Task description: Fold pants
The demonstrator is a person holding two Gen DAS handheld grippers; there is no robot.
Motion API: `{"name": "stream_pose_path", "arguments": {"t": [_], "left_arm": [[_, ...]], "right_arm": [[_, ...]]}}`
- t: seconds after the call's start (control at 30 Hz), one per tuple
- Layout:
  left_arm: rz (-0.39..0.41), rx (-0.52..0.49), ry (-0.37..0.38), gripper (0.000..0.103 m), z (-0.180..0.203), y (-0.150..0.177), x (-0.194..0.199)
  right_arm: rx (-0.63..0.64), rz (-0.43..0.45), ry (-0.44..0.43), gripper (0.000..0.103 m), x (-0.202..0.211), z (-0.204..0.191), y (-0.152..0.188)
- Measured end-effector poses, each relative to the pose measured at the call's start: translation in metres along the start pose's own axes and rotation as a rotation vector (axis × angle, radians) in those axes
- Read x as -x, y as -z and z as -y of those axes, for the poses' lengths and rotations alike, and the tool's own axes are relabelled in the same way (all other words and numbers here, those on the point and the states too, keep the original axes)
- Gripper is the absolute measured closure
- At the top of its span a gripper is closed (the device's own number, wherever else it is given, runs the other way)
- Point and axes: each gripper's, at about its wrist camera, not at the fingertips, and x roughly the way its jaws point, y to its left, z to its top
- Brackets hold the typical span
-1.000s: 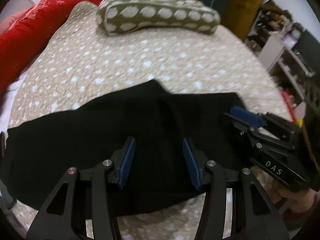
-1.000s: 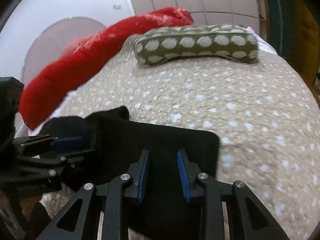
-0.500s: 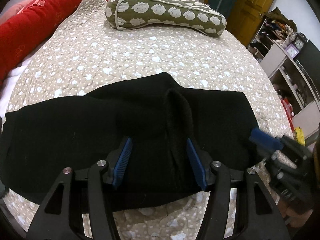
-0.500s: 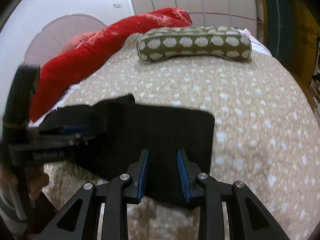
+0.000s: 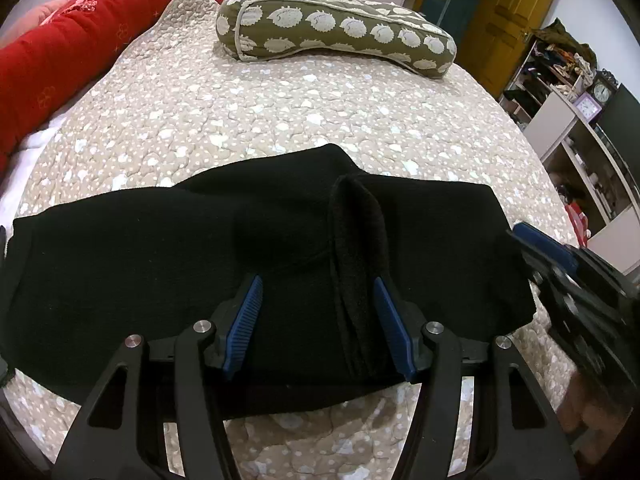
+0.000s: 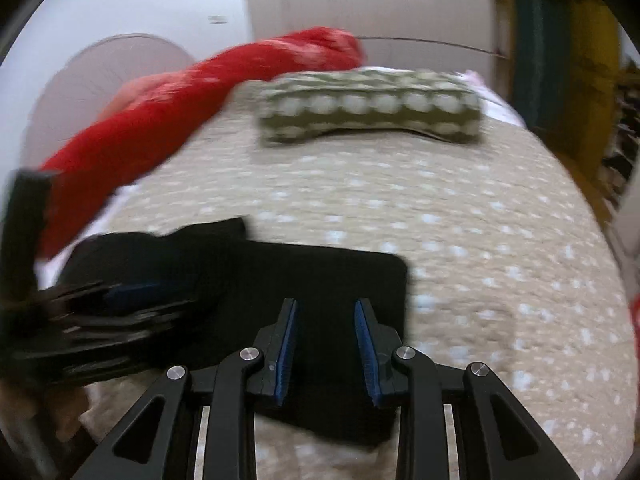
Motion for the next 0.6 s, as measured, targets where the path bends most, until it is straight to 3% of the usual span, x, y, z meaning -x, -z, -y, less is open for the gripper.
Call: {"name": "stream_pose_path", "arguments": {"t": [0.2, 0.33, 0.43, 0.53, 0.6], "left_arm": [[0.009, 0.013, 0.008, 0.043, 0.0, 0.002, -0.001], [-0.022, 0.036, 0.021, 0.043, -0.003, -0.003, -0.001], [-0.01, 0.022, 0.003, 0.043, 0.0, -0.002, -0.003], [-0.006, 0.022, -0.002, 0.043, 0.0, -0.002, -0.002], [-0.009, 0.016, -0.002, 0.043, 0.0, -0.004, 0.0]], "right_arm": [[-0.023, -0.044, 0.013, 0.075, -0.022, 0.012, -0.001], [-0.053, -0.058, -0.079, 0.075, -0.014, 0.011, -0.014], [-0.006, -0.031, -0.064, 0.072, -0.013, 0.001, -0.014], [0.012, -0.103, -0.032, 0.07, -0.039, -0.003, -0.008], [0.034, -0.082, -0.026, 0.07, -0.034, -0.008, -0.009]]}}
